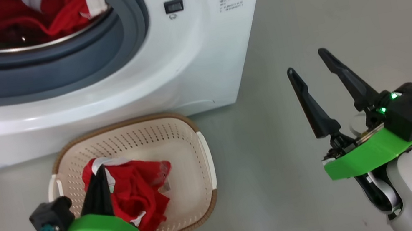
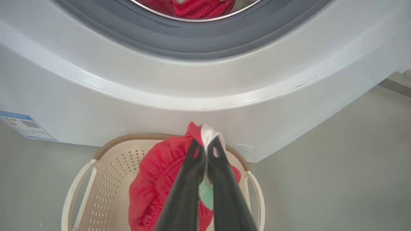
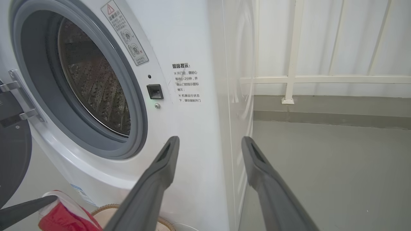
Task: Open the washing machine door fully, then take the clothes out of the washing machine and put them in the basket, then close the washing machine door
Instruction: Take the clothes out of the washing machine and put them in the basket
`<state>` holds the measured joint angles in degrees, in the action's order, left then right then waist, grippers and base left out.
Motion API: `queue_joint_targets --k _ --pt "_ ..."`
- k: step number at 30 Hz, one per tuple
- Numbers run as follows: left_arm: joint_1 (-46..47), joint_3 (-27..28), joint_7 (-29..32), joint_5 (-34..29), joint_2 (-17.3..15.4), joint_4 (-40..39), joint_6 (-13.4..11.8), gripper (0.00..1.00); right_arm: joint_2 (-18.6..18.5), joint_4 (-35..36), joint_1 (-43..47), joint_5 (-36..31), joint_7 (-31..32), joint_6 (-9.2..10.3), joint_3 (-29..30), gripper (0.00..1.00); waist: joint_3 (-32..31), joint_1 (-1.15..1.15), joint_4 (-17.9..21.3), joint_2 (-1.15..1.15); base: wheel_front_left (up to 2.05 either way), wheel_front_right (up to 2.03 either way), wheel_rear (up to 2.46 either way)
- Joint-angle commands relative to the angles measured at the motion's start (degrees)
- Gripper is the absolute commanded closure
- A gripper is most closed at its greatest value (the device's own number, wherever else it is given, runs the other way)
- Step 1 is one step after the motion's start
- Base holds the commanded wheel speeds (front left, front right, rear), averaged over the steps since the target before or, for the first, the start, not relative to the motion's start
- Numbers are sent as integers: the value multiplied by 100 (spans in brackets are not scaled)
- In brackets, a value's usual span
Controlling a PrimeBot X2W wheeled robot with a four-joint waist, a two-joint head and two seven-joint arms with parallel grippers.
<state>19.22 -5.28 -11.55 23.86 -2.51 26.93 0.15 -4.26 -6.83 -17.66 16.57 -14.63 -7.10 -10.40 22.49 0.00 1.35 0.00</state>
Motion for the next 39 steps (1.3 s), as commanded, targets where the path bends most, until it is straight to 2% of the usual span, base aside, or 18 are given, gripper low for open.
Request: queue_joint_targets --k 1,8,14,18,25,29,30,31,39 --pt "207 173 -83 146 -53 184 65 100 10 155 -88 -61 -37 -39 -139 0 212 0 50 0 0 0 0" --pt "1134 91 -162 542 -42 2006 373 100 45 191 -224 -85 -37 -39 -87 0 587 0 82 0 0 0 0" --pt "1816 55 -319 562 -39 2909 472 100 50 255 -324 -112 -37 -39 -101 0 815 0 77 0 0 0 0" --pt "2109 101 -340 564 -38 3261 532 100 49 274 -372 -129 -37 -39 -113 0 906 0 84 0 0 0 0" --pt "2229 223 -343 453 -38 3413 638 100 54 257 -437 -111 -37 -39 -117 0 1009 0 173 0 0 0 0" --pt "2222 397 -344 354 -38 3385 516 100 64 257 -446 -112 -37 -39 -99 0 1052 0 226 0 0 0 0" --pt "2215 425 -344 321 -38 3373 507 59 66 256 -447 -113 -37 -39 -94 0 1059 0 235 0 0 0 0" --pt "2208 443 -344 308 -38 3411 511 0 70 252 -447 -115 -37 -39 -94 0 1062 0 244 0 0 0 0" --pt "2169 421 -344 159 -37 3467 574 0 94 177 -465 -107 -37 -39 -117 0 934 0 263 0 0 0 0"
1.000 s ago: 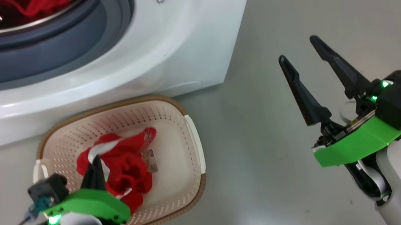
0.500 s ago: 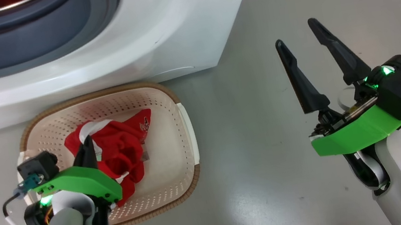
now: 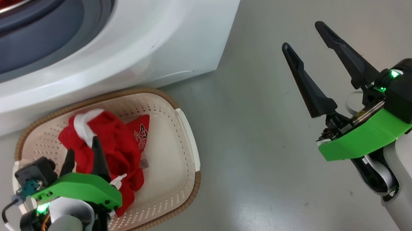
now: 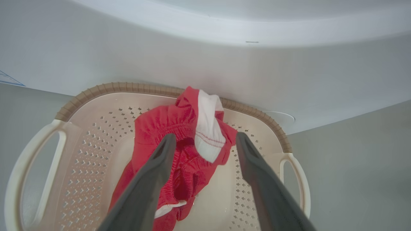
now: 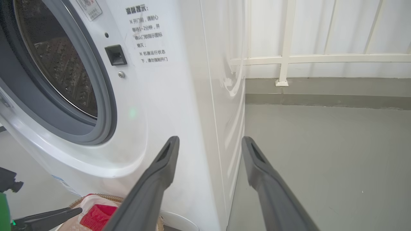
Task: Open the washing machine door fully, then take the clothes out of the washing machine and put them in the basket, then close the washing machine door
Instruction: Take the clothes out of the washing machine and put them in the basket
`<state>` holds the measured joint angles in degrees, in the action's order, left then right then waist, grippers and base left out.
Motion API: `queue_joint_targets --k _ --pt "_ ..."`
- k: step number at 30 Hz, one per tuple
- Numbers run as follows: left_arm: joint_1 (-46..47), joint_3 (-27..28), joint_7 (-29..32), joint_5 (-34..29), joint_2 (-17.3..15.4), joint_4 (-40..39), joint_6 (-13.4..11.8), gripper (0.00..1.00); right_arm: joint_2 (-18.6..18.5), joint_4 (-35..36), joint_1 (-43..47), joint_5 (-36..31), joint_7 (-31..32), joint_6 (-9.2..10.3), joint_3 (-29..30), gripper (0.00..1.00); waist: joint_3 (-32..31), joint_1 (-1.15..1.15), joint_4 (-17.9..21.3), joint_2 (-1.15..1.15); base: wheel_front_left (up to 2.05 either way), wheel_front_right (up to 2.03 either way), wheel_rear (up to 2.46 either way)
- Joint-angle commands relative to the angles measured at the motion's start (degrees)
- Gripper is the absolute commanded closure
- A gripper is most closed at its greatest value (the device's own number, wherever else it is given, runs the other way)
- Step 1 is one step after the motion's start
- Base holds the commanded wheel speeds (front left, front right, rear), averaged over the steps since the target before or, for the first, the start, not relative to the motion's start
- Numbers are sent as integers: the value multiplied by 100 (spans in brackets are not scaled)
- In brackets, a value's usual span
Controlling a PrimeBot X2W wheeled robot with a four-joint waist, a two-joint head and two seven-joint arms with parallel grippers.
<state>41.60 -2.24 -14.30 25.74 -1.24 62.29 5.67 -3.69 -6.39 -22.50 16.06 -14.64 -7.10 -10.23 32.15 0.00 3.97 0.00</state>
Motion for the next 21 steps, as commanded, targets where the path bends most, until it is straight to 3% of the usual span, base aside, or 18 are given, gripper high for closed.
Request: queue_joint_targets --k 1,8,21 --pt "-102 96 -69 -42 -165 -85 41 0 41 120 24 -50 -36 -39 -119 0 -75 0 1 0 0 0 0" --pt "-497 108 -70 -35 -165 -637 134 0 62 14 113 -32 -36 -39 -42 0 -484 0 -34 0 0 0 0" --pt "-1805 519 -70 -565 -164 -2532 168 0 68 -154 470 -11 -36 -39 -143 0 -1437 0 -145 0 0 0 0"
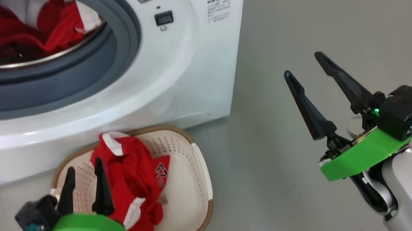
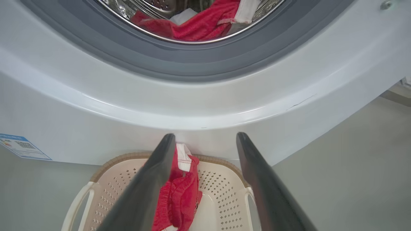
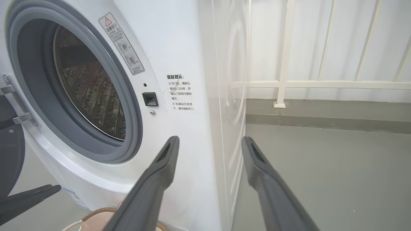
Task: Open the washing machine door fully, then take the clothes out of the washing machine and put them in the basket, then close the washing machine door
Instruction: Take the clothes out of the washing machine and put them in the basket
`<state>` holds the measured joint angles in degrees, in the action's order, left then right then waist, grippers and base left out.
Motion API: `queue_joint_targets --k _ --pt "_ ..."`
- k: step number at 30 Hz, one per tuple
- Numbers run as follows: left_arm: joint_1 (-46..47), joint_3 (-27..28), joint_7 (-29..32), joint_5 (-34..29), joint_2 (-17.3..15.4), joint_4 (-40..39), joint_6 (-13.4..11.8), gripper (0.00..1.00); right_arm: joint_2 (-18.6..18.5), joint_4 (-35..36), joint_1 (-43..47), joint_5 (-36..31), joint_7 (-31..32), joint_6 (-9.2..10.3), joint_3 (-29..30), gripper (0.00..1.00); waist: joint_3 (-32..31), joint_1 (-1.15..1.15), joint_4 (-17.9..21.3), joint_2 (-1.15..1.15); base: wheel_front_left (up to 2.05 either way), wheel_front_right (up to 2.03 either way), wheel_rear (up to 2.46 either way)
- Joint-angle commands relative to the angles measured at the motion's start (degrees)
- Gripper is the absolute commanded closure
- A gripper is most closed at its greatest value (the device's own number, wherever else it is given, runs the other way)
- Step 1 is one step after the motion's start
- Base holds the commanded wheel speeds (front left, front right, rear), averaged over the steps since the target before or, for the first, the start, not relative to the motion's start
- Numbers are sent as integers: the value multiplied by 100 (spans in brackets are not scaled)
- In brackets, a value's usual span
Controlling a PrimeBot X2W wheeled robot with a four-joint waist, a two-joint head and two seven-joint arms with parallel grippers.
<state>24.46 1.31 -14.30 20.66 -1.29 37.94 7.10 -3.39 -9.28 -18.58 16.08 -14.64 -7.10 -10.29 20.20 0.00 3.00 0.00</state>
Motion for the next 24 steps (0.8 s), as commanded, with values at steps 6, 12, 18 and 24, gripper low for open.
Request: queue_joint_targets --k 6,12,18,24 --pt "-617 194 -70 -317 -159 -768 -19 0 40 59 236 -12 -36 -39 -134 0 -633 0 -75 0 0 0 0" --pt "-1072 251 -70 -629 -159 -1495 -91 0 44 4 395 2 -36 -39 -142 0 -993 0 -58 0 0 0 0" --pt "-1546 285 -70 -805 -159 -2241 -154 0 49 -55 660 109 -36 -39 184 0 -1340 0 -43 0 0 0 0" --pt "-1909 306 -70 -869 -159 -2686 -254 0 50 -42 813 132 -36 -39 215 0 -1540 0 -32 0 0 0 0"
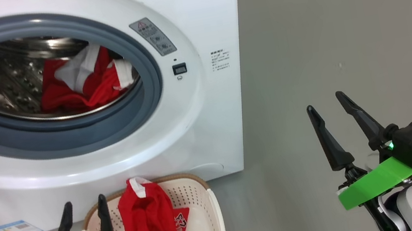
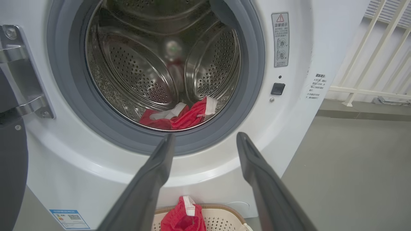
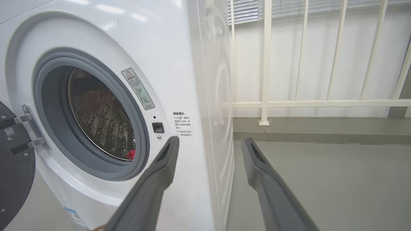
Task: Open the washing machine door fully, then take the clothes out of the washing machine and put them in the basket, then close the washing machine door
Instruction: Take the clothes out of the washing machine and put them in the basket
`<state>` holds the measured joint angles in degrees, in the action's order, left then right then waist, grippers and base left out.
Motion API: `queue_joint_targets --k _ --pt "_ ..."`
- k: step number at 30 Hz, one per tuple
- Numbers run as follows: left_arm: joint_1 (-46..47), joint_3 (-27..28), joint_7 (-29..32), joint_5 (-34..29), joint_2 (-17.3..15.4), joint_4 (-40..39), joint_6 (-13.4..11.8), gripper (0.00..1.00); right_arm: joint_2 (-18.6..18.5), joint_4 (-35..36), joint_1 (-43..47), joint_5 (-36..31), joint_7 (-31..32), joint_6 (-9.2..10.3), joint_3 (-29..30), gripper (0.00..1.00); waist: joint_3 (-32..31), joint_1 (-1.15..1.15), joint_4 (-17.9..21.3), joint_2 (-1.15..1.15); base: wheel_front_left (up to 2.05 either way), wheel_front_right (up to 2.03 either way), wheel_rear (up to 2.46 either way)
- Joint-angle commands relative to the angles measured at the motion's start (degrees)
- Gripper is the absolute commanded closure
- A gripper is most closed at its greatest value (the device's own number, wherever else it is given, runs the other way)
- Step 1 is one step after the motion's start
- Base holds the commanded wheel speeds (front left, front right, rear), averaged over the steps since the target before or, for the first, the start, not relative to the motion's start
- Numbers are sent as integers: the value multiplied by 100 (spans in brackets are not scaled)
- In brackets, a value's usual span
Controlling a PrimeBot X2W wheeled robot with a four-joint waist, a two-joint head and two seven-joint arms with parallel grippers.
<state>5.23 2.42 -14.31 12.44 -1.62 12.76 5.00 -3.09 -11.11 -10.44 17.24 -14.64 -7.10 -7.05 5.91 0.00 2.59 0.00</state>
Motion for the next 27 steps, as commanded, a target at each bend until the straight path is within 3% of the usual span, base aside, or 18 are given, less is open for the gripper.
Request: queue_joint_targets --k 1,12,27 --pt "-32 205 -69 -74 -126 -236 -54 0 20 146 24 4 -36 -39 -115 0 -138 0 10 0 0 0 0" --pt "-452 212 -69 -203 -126 -691 -222 0 21 176 293 -128 -36 -39 -74 0 -362 0 -11 0 0 0 0" --pt "-572 286 -69 -221 -126 -830 -261 0 21 236 302 -226 -36 -39 -84 0 -296 0 -6 0 0 0 0"
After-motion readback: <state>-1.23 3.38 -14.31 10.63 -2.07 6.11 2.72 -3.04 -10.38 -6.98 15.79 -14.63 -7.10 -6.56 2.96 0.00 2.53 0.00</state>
